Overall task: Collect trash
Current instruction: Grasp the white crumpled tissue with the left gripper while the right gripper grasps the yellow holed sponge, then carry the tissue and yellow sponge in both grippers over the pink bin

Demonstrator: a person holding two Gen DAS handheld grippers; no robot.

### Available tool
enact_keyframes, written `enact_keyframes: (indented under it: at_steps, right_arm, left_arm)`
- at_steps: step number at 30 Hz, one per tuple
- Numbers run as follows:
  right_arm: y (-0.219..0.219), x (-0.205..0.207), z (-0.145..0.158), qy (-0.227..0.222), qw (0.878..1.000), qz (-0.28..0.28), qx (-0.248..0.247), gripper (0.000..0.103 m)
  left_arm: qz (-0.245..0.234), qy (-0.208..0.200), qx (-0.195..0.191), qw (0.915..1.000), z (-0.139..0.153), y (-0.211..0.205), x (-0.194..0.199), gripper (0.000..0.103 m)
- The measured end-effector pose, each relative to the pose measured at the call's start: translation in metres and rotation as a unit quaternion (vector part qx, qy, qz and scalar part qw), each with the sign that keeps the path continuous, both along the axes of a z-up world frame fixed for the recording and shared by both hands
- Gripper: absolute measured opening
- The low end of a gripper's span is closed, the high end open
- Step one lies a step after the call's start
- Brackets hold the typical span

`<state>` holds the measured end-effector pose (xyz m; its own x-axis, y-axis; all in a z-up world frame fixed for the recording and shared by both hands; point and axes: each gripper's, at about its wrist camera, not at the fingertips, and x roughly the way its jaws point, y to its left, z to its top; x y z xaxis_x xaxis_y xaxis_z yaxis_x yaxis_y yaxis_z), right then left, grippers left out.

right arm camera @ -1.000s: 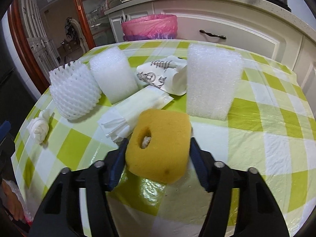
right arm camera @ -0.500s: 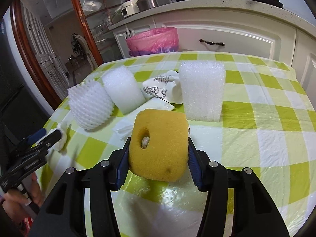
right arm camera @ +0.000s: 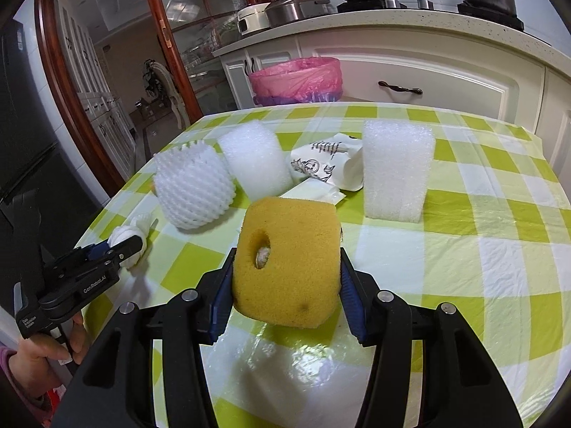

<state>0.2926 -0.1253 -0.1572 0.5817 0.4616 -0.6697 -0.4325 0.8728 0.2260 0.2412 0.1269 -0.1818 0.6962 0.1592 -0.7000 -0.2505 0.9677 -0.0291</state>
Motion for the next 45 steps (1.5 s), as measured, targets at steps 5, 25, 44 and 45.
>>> enact_keyframes:
  at_steps: [5,25,44,45]
  right_arm:
    - [0.001,-0.007,0.003,-0.005,1.000,0.003,0.001,0.051]
    - [-0.012,-0.031,0.040,-0.060,0.998,-0.004,0.015,0.051]
    - [-0.005,0.035,0.080,-0.107,0.994,-0.011,0.006,0.051]
    - [-0.003,0.043,0.086,-0.111,0.994,-0.009,0.008,0.051]
  left_arm:
    - [-0.012,-0.020,-0.005,0.9997,0.011,-0.010,-0.007,0.031]
    - [-0.077,-0.105,-0.001,0.9915,0.066,-0.068,-0.031,0.030]
    - [-0.100,-0.151,0.007,0.9835,0.112,-0.060,0.039,0.030]
    - [-0.100,-0.155,0.008,0.9827,0.117,-0.057,0.047,0.030]
